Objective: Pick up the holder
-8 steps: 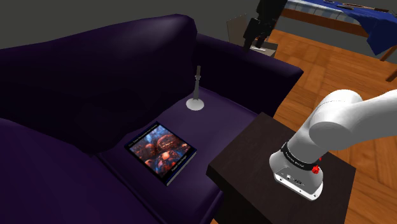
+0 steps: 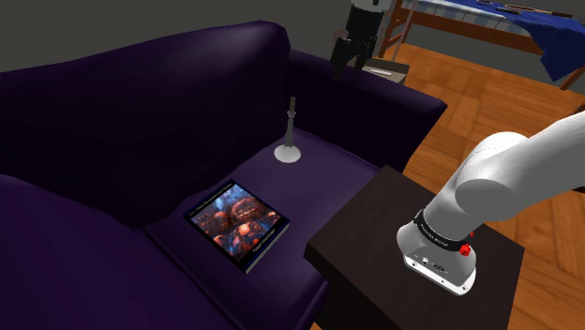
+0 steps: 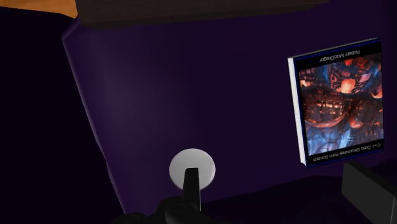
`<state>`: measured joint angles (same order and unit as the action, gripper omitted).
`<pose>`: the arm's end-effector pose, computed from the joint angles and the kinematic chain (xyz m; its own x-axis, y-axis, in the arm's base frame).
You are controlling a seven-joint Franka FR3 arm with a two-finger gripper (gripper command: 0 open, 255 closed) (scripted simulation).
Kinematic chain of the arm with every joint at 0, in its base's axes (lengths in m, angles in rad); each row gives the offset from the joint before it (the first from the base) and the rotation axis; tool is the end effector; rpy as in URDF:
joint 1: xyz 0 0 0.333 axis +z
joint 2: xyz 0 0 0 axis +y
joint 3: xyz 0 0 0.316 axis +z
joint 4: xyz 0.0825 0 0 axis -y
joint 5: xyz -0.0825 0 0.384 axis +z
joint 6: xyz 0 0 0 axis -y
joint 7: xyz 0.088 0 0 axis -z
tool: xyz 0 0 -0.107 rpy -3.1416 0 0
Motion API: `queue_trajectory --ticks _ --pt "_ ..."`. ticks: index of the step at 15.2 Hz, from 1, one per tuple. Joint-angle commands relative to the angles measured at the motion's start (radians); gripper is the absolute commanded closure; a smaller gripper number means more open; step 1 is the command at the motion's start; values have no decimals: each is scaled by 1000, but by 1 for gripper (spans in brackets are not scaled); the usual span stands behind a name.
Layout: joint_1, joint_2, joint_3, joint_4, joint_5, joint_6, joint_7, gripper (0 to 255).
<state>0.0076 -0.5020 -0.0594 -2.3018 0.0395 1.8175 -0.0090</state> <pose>0.4025 -0.0205 0.5372 0.9988 -0.0456 0.0171 -0.0444 -0.9968 -0.0668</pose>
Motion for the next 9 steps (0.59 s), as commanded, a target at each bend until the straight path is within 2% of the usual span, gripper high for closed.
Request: queue_trajectory --ticks 1,9 --pt "-1 87 -1 36 -2 31 5 0" --pt "-7 436 -8 243 -5 91 23 0"
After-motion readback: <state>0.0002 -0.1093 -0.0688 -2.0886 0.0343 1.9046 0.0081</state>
